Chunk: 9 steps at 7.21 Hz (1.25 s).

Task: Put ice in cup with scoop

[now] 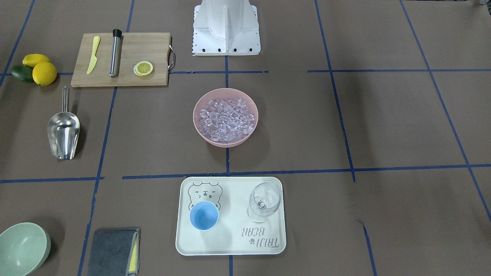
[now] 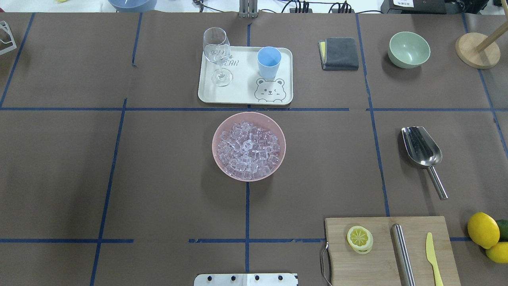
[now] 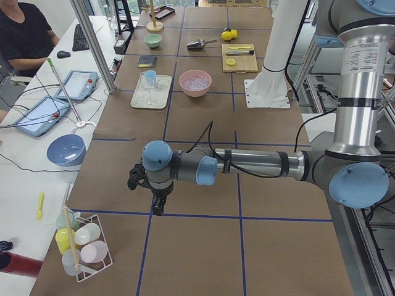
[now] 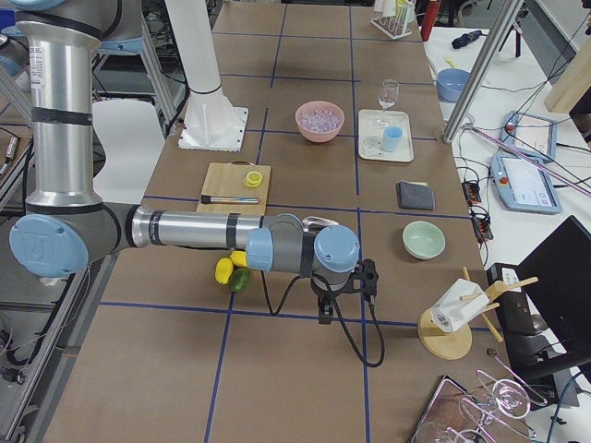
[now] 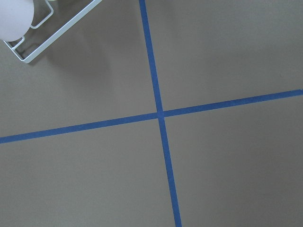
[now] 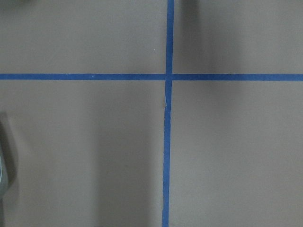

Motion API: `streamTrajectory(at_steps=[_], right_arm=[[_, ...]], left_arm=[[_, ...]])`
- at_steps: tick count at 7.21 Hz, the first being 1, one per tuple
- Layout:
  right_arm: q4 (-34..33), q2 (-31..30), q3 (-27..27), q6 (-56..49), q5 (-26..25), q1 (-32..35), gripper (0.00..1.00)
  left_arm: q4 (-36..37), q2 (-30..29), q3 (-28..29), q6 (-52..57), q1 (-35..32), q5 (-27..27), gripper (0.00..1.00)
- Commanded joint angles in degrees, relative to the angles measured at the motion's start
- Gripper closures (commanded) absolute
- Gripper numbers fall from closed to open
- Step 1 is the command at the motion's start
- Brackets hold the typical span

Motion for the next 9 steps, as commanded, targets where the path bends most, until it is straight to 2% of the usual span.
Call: streamTrajectory(at_steps=[1,3,4,5,6,7,8,9], right_arm=[[0.0,0.7,0.0,0.1,0.4,0.1,0.0],[0.0,2.2,-0.5,0.5,1.4,0.0,0.0],[0.1,3.0,-0.1,5.8,2.2,-0.3,0.0],[0.0,6.0,0.0,8.2,1.7,-1.6,0.0],[0.0,5.2,-0.7,8.2,2.5,-2.3,0.0],[1.1,5.3,0.6,8.5,2.4,-5.9,0.0],[3.4,5.2,0.8,12.0,2.3,-8.3,0.0],[9.1,5.1,1.0,16.4,2.3,-10.1,0.0]], left_arm=[[0.0,0.0,-0.4,0.0,0.0,0.0,0.0],[0.0,-0.1,-2.9,0.0,0.0,0.0,0.0],[0.0,-0.2,-3.8,0.1,0.0,-0.1,0.0],[-0.3,-0.7,-5.8,0.6,0.0,-0.1,0.0],[-0.5,-2.0,-7.4,0.2,0.9,-0.6,0.0],[-2.7,-4.0,-9.3,0.3,1.6,-0.7,0.0],[-9.8,-4.0,-10.0,0.3,2.8,-2.8,0.0],[-17.5,-4.0,-9.6,-0.7,4.9,-6.1,0.0]])
